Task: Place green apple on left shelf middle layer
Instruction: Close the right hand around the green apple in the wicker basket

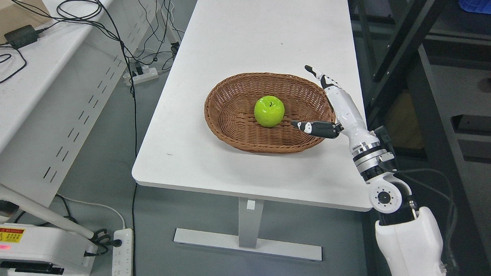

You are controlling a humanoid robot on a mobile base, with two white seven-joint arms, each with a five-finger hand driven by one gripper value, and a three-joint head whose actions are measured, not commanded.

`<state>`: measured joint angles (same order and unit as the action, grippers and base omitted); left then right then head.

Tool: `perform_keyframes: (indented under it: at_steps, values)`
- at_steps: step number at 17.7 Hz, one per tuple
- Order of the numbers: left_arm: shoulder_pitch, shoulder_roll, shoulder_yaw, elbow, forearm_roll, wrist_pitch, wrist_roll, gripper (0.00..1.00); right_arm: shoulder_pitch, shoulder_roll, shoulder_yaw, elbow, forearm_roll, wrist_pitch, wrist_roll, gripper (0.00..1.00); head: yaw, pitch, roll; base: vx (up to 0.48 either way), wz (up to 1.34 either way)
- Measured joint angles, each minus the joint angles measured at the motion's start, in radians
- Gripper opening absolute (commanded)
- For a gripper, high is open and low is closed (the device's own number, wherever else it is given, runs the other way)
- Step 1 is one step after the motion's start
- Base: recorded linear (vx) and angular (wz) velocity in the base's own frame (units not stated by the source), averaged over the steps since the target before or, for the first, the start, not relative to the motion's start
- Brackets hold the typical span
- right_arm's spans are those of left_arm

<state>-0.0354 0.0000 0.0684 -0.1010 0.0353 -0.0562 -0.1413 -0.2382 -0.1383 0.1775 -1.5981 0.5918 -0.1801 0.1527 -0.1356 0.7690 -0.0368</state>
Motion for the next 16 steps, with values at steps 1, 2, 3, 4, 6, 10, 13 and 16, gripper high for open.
perform_keyframes:
  at_steps: [1,2,3,4,6,10,13,16]
  values:
    - [0.0,0.0,0.0,0.0,0.0,0.0,0.0,1.0,-0.016,0.0,0.013,0.02,0.017,0.0,0.007,1.0,0.0,0.0,0.0,0.07,0.02]
    - [0.0,0.0,0.0,0.0,0.0,0.0,0.0,1.0,-0.031,0.001,0.025,0.038,0.034,0.0,0.012,1.0,0.0,0.0,0.0,0.031,0.02]
    - [0.0,0.0,0.0,0.0,0.0,0.0,0.0,1.0,-0.046,0.001,0.042,0.064,0.058,0.001,0.014,1.0,0.0,0.0,0.0,0.018,0.0]
    - [0.0,0.0,0.0,0.0,0.0,0.0,0.0,1.0,-0.057,0.002,0.058,0.084,0.078,0.001,0.015,1.0,0.0,0.0,0.0,0.018,0.0]
    - [0.0,0.0,-0.001,0.0,0.0,0.0,0.0,1.0,-0.081,0.002,0.091,0.132,0.114,0.001,0.017,1.0,0.0,0.0,0.0,0.0,0.0]
    - [0.0,0.0,0.0,0.0,0.0,0.0,0.0,1.0,-0.134,0.006,0.132,0.227,0.149,0.001,0.018,1.0,0.0,0.0,0.0,0.0,0.0]
    - [0.0,0.0,0.0,0.0,0.0,0.0,0.0,1.0,-0.183,0.009,0.155,0.299,0.162,0.001,0.018,1.0,0.0,0.0,0.0,0.0,0.0]
    - [0.0,0.0,0.0,0.0,0.0,0.0,0.0,1.0,-0.216,0.016,0.182,0.356,0.173,0.001,0.037,1.0,0.0,0.0,0.0,0.0,0.0]
